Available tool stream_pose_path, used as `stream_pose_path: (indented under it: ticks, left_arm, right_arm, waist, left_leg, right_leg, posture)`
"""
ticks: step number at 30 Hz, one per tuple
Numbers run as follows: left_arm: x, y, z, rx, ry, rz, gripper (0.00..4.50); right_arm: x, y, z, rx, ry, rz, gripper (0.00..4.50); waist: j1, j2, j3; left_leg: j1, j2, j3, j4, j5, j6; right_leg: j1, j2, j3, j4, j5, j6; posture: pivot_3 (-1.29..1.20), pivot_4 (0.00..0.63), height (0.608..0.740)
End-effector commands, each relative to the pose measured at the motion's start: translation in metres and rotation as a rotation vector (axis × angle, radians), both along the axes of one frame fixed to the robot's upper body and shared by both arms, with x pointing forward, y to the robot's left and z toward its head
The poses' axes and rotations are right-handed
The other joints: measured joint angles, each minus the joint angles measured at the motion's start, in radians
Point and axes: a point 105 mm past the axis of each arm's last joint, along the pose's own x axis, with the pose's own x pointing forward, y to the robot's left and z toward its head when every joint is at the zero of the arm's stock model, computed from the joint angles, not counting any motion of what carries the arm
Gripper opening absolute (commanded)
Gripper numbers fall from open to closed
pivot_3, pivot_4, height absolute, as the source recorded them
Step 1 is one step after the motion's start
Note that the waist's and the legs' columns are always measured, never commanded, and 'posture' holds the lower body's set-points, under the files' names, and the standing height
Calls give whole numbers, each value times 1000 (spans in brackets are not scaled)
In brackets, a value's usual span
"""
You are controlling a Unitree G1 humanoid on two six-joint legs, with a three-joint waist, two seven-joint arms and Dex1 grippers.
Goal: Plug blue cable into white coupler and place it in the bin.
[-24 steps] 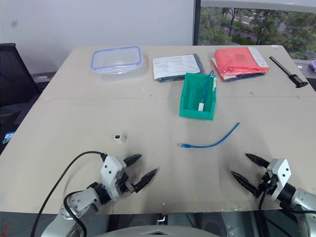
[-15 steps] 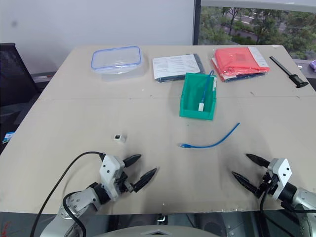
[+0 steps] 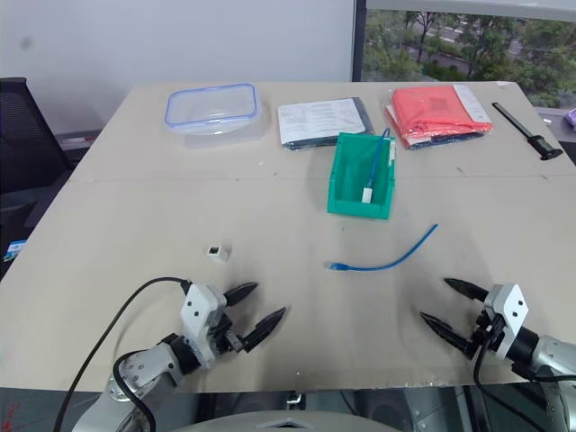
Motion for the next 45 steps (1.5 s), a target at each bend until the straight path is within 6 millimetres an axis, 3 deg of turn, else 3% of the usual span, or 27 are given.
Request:
stream_pose_path:
  ticks: [1, 6, 12, 18, 24, 27, 33, 35, 40, 45]
  left_arm:
    - [-3, 0, 5, 4, -15, -10, 4452]
    - [-2, 0, 9, 47, -41, -43, 4452]
    - [5, -5, 37, 115, -120, -206, 4452]
    - [15, -4, 68, 208, -158, -390, 4452]
    - [19, 4, 85, 295, -144, -475, 4452]
    - [21, 8, 86, 319, -133, -483, 4500]
    - [27, 14, 85, 349, -135, -483, 4500]
    - [28, 14, 84, 354, -133, -488, 4500]
    - [29, 15, 81, 360, -132, -493, 4500]
    - [31, 13, 79, 365, -142, -503, 4500]
  right_arm:
    - [1, 1, 6, -10, -23, 23, 4500]
    - [8, 13, 15, -6, -56, 65, 4500]
    - [23, 61, 35, -24, -61, 237, 4500]
    - [49, 110, 30, -150, -87, 396, 4500]
    - [71, 131, 19, -240, -80, 463, 4500]
    - [76, 138, 15, -263, -76, 482, 3729]
    - [79, 146, 10, -288, -73, 492, 754]
    - [79, 146, 10, -292, -74, 491, 108]
    - [67, 153, 18, -268, -82, 579, 108]
    - [77, 164, 20, -282, -119, 591, 108]
  waist:
    - [0, 0, 0]
    - [-1, 0, 0]
    - [0, 0, 1]
    - [-1, -2, 2]
    - [-1, -4, 3]
    - [-2, -4, 3]
    - [-2, -4, 3]
    - [-3, -4, 3]
    - [-2, -4, 3]
    - [-5, -4, 3]
  left_leg:
    - [0, 0, 0, 0, 0, 0]
    - [0, 0, 0, 0, 0, 0]
    - [0, 1, 0, 0, 0, 0]
    - [-1, 0, 0, 1, 0, 0]
    - [-2, 0, -1, 0, 0, 0]
    - [-2, 0, -1, 0, 0, 0]
    - [0, 0, -1, 0, 0, 0]
    - [1, 1, 0, 1, 0, 0]
    - [1, 1, 0, 2, 0, 0]
    - [1, 2, 0, 0, 0, 0]
  right_leg:
    - [0, 0, 0, 0, 0, 0]
    - [0, 0, 0, 0, 0, 0]
    - [0, 1, -1, 0, 0, 0]
    - [0, 1, -2, -1, 1, -1]
    - [0, 2, -4, -2, 1, -1]
    - [0, 7, -4, -2, 1, 0]
    - [1, 7, -4, -1, 1, -1]
    - [2, 7, -4, 0, 1, -1]
    - [2, 6, -4, 0, 2, -2]
    - [1, 6, -4, 0, 2, -2]
  posture:
    - [0, 150, 737]
    - [0, 150, 737]
    - [0, 150, 737]
    - [0, 150, 737]
    - [0, 150, 737]
    - [0, 150, 737]
    - [0, 150, 737]
    - [0, 150, 737]
    - [0, 150, 737]
    - [0, 150, 737]
